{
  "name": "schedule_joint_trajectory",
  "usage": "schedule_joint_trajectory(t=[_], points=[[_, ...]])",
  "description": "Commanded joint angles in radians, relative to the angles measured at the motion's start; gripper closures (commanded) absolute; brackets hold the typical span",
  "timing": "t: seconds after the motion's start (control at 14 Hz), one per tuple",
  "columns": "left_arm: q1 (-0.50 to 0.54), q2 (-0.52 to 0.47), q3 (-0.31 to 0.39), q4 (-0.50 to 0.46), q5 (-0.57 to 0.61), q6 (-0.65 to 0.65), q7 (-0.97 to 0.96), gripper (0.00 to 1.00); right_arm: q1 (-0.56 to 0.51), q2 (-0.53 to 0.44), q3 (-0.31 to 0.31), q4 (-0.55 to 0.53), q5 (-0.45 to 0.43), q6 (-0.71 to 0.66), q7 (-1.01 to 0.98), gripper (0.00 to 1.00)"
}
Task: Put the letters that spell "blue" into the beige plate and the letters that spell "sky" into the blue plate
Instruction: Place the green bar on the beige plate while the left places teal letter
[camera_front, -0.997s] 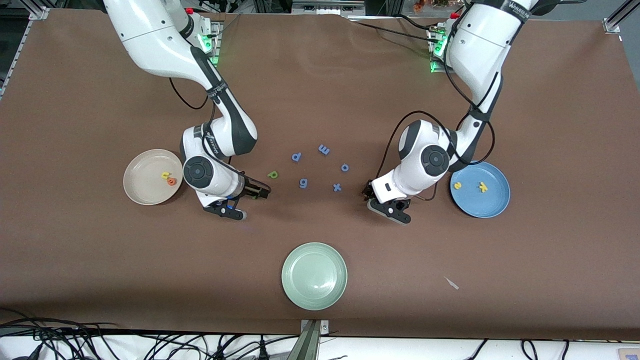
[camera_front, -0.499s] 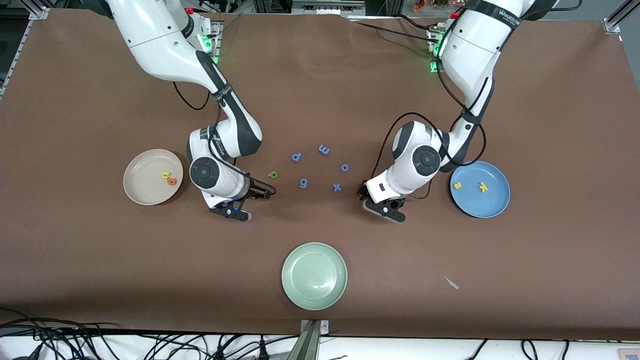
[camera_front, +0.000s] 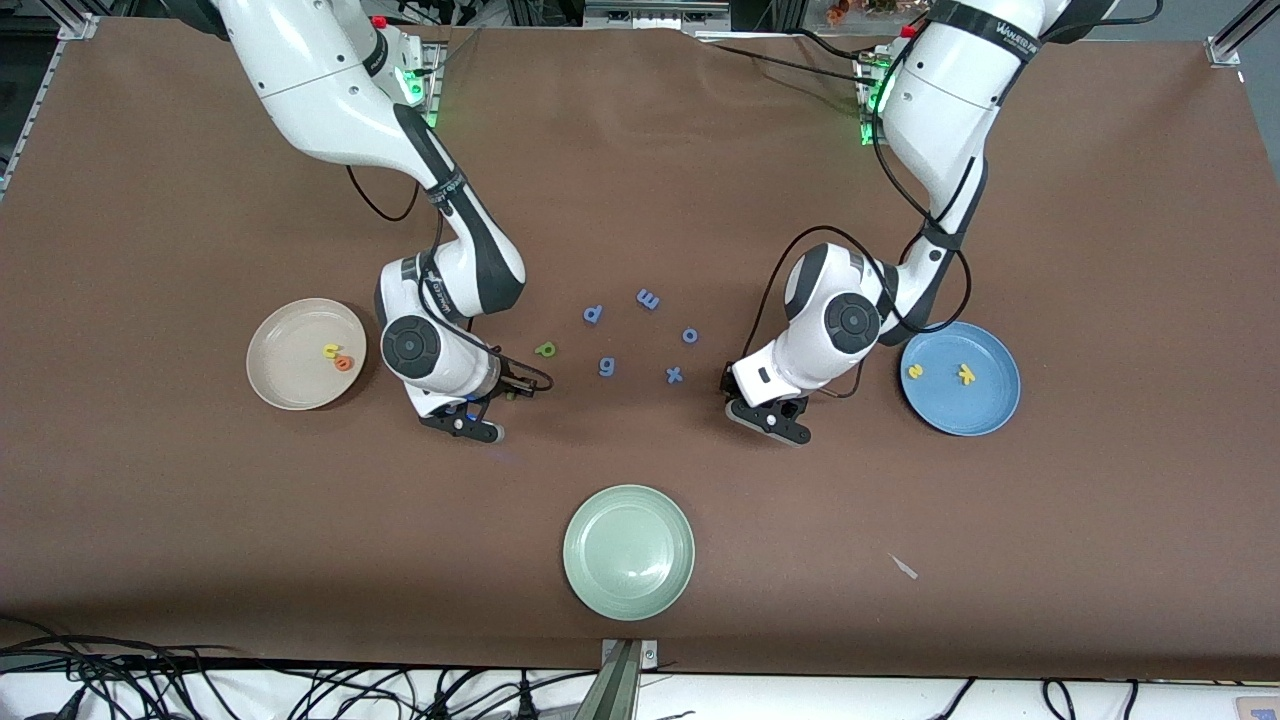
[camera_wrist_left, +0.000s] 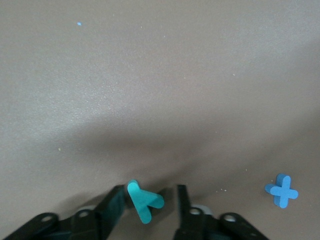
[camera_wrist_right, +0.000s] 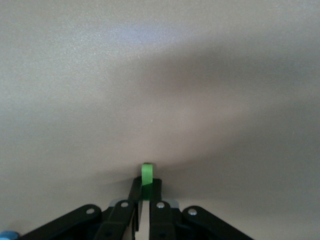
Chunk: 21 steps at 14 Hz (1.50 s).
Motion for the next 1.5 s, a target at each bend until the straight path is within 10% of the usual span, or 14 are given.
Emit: schedule_joint_trajectory(t=[0.0,0.36,0.85,1.0,1.07,1.28,1.42], points=[[-0.019,0.013,0.01,0.002,-0.016,-0.002,0.002,0.75,0.004,-0.043,-0.044,-0.009,-0.013,-0.042,-0.045,1.0],[0.007,-0.056,0.025,0.001,-0.014,-0.11,-0.002,0.83,0.001,-0.215,-0.229,-0.204,-0.009,-0.126,-0.501,1.0],[0.33,-0.296,0.022,-0.16,0.046,-0.356,0.291,0.82,-0.011,-0.236,-0.391,-0.28,-0.006,-0.213,-0.758,1.0],[0.421,-0.294,0.022,-0.194,0.046,-0.356,0.398,0.78,-0.039,-0.205,-0.391,-0.278,-0.006,-0.218,-0.757,0.63],[0.45,-0.294,0.022,-0.209,0.046,-0.356,0.423,0.78,-0.041,-0.197,-0.391,-0.276,-0.006,-0.218,-0.749,0.04],[0.482,-0.288,0.028,-0.248,0.067,-0.355,0.448,0.78,-0.009,-0.22,-0.38,-0.247,-0.001,-0.259,-0.687,0.0],[0.484,-0.274,0.03,-0.248,0.067,-0.345,0.448,0.57,0.059,-0.223,-0.38,-0.227,0.013,-0.242,-0.553,0.0]])
